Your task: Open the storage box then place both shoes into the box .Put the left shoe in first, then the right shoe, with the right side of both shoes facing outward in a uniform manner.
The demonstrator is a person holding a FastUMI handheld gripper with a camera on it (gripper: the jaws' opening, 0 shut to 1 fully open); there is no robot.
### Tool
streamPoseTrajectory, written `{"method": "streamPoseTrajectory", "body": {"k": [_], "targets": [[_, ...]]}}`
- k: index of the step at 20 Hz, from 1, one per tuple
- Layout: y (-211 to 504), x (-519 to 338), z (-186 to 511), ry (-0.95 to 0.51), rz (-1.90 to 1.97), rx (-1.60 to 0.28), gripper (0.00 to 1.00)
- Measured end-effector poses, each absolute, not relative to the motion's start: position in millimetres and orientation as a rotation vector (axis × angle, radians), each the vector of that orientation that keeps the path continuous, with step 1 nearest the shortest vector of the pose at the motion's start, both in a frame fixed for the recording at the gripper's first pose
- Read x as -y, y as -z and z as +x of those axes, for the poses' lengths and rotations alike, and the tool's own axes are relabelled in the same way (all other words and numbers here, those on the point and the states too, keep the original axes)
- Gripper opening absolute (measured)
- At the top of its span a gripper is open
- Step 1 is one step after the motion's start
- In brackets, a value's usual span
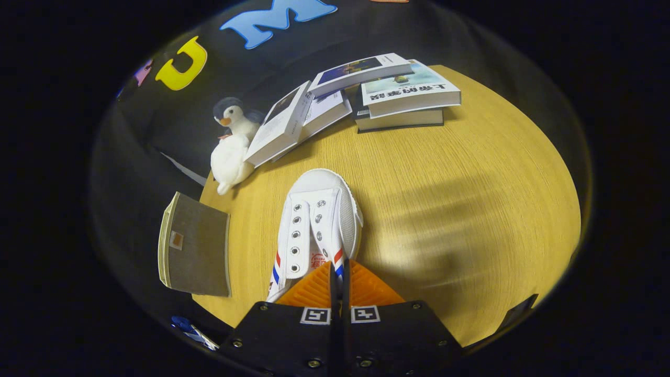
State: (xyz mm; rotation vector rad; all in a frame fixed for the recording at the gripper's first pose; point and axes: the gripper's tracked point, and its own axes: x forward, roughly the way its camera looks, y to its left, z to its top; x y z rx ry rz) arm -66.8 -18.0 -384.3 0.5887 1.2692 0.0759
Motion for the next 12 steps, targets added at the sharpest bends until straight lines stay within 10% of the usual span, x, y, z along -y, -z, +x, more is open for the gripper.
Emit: {"method": "streamPoseTrajectory", "body": {"k": [12], "targets": [[299, -79, -33, -0.088, 0.603, -1.178, 0.0]]}}
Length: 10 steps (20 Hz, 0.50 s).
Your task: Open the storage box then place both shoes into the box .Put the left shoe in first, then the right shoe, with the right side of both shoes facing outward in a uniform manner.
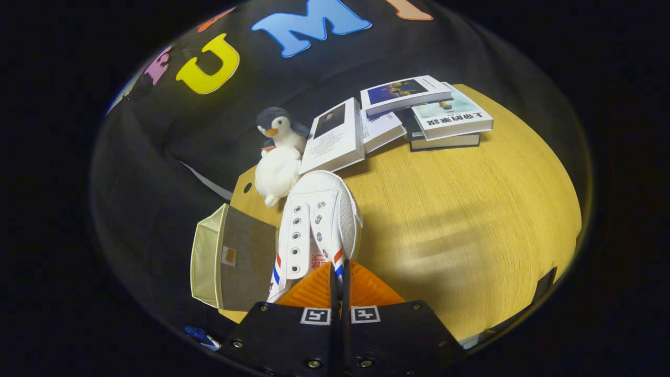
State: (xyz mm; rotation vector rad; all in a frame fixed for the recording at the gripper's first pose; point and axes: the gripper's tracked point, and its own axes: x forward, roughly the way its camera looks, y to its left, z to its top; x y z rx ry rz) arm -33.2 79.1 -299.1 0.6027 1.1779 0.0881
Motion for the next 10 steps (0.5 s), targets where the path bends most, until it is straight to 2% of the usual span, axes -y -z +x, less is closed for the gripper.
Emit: {"method": "streamPoseTrajectory", "body": {"k": [10], "targets": [[242, -188, -5, -0.15, 0.592, -1.116, 0.0]]}}
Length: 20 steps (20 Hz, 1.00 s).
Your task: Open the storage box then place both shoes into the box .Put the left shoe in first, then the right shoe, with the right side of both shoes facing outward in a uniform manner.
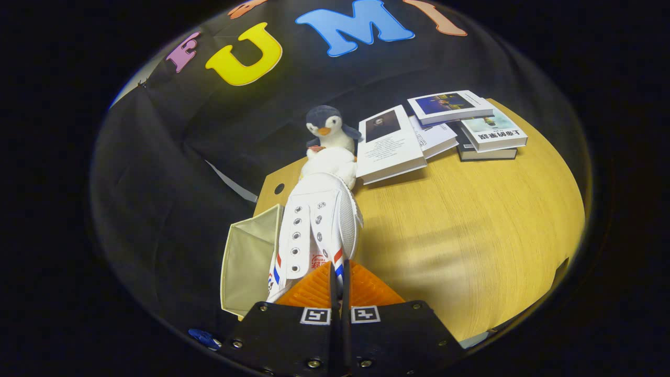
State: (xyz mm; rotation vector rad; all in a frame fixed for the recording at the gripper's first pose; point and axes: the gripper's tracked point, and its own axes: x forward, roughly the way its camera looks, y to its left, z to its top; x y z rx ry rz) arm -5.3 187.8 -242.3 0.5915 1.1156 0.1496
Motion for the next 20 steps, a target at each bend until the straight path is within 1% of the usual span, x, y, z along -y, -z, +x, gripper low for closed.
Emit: {"method": "streamPoseTrajectory", "body": {"k": [6, 13, 19, 20], "targets": [[229, -252, 6, -0.21, 0.568, -1.116, 0.0], [244, -316, 7, -0.276, 0.485, -1.161, 0.0], [271, -335, 5, -0.245, 0.432, -1.169, 0.01], [268, -337, 9, -0.258, 0.456, -1.143, 0.14]]}}
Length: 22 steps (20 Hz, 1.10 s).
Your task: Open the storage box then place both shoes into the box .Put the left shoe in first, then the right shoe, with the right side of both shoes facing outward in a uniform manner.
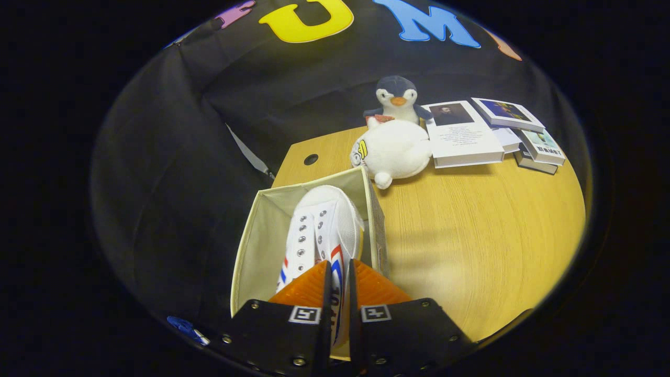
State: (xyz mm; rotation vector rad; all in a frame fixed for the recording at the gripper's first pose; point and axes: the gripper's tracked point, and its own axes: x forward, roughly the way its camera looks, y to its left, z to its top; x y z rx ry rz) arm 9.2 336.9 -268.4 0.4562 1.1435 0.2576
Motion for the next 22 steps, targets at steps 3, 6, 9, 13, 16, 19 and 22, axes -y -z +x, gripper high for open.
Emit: {"method": "streamPoseTrajectory", "body": {"k": [3, 6, 9, 13, 16, 19, 22], "targets": [[248, -319, 19, -0.272, 0.457, -1.059, 0.54], [230, -290, 25, -0.286, 0.396, -0.972, 0.98], [206, -252, 26, -0.291, 0.331, -0.872, 0.98], [181, -198, 27, -0.271, 0.315, -0.808, 0.98], [160, -150, 29, -0.237, 0.291, -0.745, 0.98], [136, -101, 23, -0.189, 0.263, -0.693, 0.98], [117, -49, 32, -0.12, 0.228, -0.593, 0.98]]}}
